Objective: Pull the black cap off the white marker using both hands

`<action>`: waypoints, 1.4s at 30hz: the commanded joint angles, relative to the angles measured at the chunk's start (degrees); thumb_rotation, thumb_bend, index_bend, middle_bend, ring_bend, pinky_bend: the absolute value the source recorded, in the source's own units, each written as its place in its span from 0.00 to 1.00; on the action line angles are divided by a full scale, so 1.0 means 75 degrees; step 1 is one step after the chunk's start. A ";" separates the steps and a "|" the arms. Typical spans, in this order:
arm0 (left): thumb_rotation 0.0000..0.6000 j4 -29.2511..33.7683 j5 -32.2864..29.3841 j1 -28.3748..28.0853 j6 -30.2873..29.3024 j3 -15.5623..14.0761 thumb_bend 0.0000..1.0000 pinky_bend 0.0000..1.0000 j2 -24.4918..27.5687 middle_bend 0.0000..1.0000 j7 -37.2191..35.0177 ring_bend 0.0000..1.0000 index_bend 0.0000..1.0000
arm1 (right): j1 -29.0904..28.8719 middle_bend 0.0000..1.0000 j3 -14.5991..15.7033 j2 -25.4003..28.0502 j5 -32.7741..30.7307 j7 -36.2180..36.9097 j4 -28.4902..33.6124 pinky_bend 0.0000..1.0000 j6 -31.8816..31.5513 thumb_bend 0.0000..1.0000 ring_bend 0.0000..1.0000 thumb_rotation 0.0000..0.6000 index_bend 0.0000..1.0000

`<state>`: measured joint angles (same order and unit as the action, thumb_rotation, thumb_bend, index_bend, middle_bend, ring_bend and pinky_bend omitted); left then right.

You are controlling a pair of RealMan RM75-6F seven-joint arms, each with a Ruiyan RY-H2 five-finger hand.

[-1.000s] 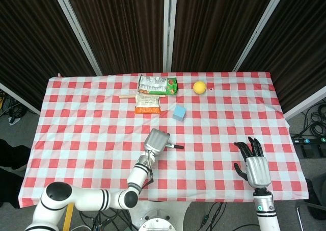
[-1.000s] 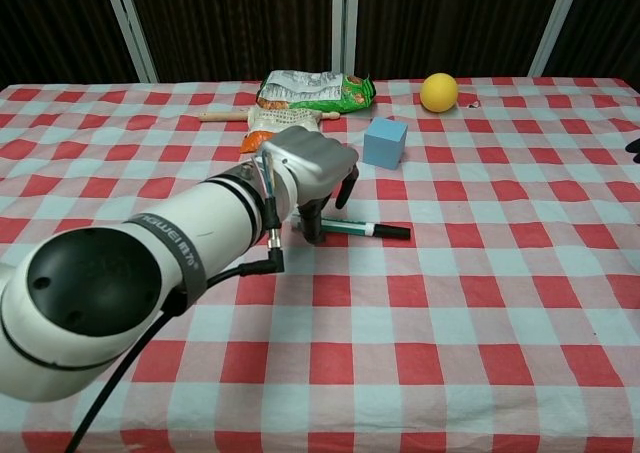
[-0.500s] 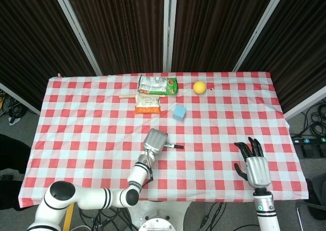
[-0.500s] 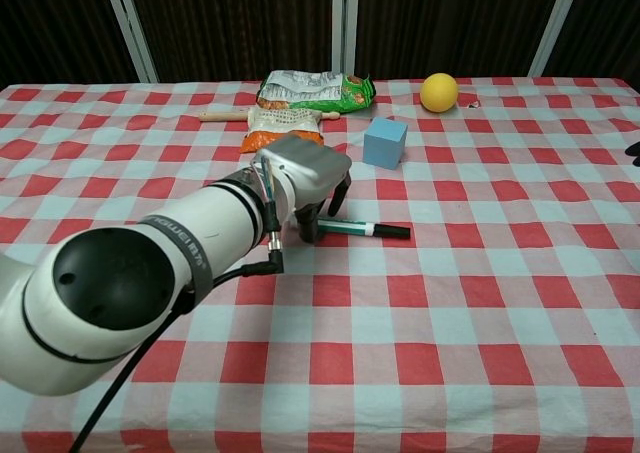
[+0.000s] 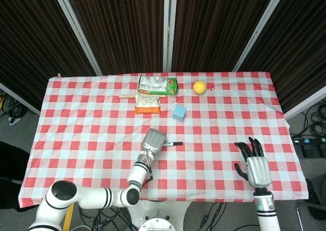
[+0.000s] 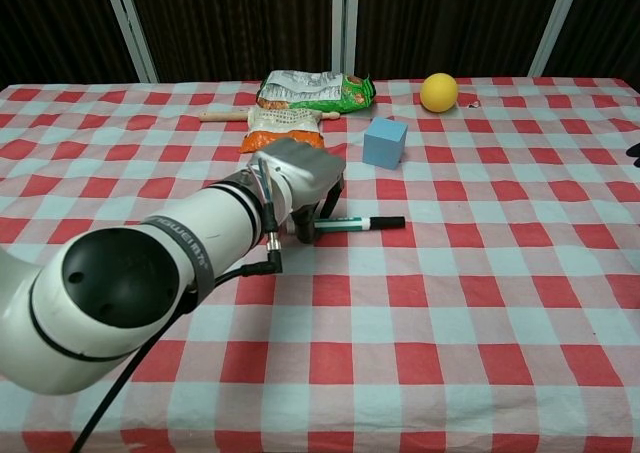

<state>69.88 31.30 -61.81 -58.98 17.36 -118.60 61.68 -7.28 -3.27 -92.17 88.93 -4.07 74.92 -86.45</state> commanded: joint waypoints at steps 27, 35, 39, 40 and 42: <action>1.00 0.1757 0.0758 0.0103 -0.1111 0.0125 0.40 0.90 0.0688 0.60 -0.0366 0.96 0.56 | -0.1902 0.32 -0.1088 0.0025 0.0073 -0.2520 0.1252 0.10 0.1562 0.17 0.11 1.00 0.32; 1.00 0.1991 0.0779 0.0076 -0.1244 0.0158 0.40 0.90 0.0821 0.60 -0.0351 0.96 0.56 | -0.2374 0.34 -0.1210 -0.0278 -0.0388 -0.3266 0.1249 0.07 0.2097 0.17 0.11 1.00 0.37; 1.00 0.2066 0.0762 0.0028 -0.1298 0.0201 0.40 0.90 0.0825 0.60 -0.0342 0.97 0.56 | -0.2567 0.35 -0.1219 -0.0555 -0.0506 -0.3269 0.1065 0.06 0.2195 0.17 0.11 1.00 0.38; 1.00 0.2070 0.0756 0.0015 -0.1312 0.0203 0.40 0.90 0.0820 0.60 -0.0329 0.97 0.56 | -0.2610 0.35 -0.1214 -0.0618 -0.0504 -0.3252 0.1001 0.06 0.2201 0.17 0.11 1.00 0.39; 1.00 0.2065 0.0717 -0.0022 -0.1336 0.0210 0.40 0.90 0.0802 0.60 -0.0277 0.97 0.56 | -0.2697 0.36 -0.1197 -0.0763 -0.0504 -0.3221 0.0844 0.06 0.2208 0.18 0.11 1.00 0.39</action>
<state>85.37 36.74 -61.90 -68.94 18.91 -112.54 59.53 -27.00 -12.32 -97.18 85.25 -28.43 81.98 -70.04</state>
